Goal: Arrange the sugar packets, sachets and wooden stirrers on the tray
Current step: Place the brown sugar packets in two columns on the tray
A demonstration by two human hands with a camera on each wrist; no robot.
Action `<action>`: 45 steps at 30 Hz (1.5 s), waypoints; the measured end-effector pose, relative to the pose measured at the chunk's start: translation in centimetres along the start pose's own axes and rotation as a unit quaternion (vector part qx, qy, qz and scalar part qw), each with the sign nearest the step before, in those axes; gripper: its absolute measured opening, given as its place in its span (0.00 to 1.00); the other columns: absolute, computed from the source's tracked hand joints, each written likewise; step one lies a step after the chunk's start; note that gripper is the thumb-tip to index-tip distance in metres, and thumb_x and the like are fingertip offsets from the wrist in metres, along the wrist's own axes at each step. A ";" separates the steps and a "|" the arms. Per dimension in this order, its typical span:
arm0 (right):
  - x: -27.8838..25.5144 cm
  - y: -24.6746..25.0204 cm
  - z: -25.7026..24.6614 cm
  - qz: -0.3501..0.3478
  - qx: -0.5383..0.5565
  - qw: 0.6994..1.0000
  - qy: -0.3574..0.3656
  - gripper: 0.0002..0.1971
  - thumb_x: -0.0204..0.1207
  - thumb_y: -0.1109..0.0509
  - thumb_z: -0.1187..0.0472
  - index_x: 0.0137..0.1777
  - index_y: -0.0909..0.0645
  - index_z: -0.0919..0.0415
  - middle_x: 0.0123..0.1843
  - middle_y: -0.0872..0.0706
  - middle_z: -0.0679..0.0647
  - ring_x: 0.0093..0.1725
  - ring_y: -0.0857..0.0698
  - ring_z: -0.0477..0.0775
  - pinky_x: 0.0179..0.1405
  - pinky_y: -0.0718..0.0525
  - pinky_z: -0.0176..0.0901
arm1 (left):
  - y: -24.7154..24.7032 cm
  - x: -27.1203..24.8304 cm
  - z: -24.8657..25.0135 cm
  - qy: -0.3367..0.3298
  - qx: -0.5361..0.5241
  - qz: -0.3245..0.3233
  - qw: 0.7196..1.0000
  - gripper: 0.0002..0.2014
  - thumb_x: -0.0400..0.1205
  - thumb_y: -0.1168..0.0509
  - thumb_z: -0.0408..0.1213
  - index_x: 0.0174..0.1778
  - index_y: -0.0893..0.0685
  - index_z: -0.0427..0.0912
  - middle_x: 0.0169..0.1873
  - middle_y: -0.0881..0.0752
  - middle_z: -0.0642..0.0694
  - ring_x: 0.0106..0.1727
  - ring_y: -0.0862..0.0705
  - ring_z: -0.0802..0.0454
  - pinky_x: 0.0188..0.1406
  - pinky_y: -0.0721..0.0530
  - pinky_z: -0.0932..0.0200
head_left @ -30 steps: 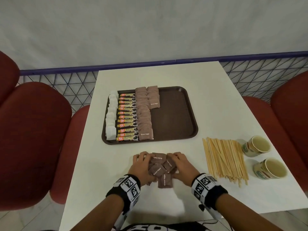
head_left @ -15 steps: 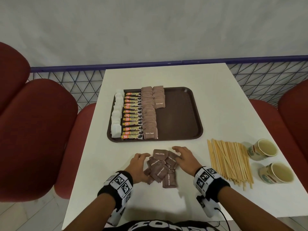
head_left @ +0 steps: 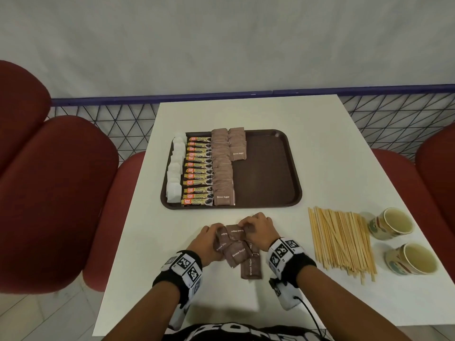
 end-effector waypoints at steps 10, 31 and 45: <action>-4.2 -0.1 0.8 -0.049 -0.074 0.996 0.020 0.48 0.66 0.24 0.59 0.81 0.50 0.51 0.74 0.40 0.58 0.72 0.39 0.60 0.73 0.30 0.50 | -0.3 -0.3 -0.3 0.014 -0.073 -0.021 0.997 0.47 0.65 0.20 0.35 0.78 0.39 0.45 0.61 0.32 0.43 0.68 0.29 0.45 0.73 0.28 0.53; -2.6 -0.6 0.5 -0.010 0.168 0.985 0.038 0.20 0.57 0.28 0.57 0.48 0.28 0.42 0.56 0.29 0.50 0.62 0.27 0.58 0.68 0.26 0.48 | 0.1 0.7 1.9 -0.032 0.010 0.037 0.999 0.27 0.70 0.24 0.33 0.62 0.27 0.41 0.61 0.28 0.43 0.62 0.24 0.46 0.53 0.30 0.69; -0.8 -0.8 -1.6 -0.010 0.154 0.988 0.003 0.19 0.67 0.24 0.65 0.39 0.34 0.50 0.49 0.33 0.51 0.47 0.26 0.51 0.44 0.24 0.33 | -0.3 1.8 1.5 -0.052 -0.032 0.079 0.995 0.24 0.68 0.23 0.30 0.51 0.32 0.45 0.52 0.30 0.47 0.49 0.29 0.53 0.39 0.32 0.75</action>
Point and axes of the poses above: each hand's wrist, its own x-axis towards the middle knuckle, its own y-axis out of the back of the hand, z = x × y, the point moved 6 cm from there along x, towards the middle knuckle
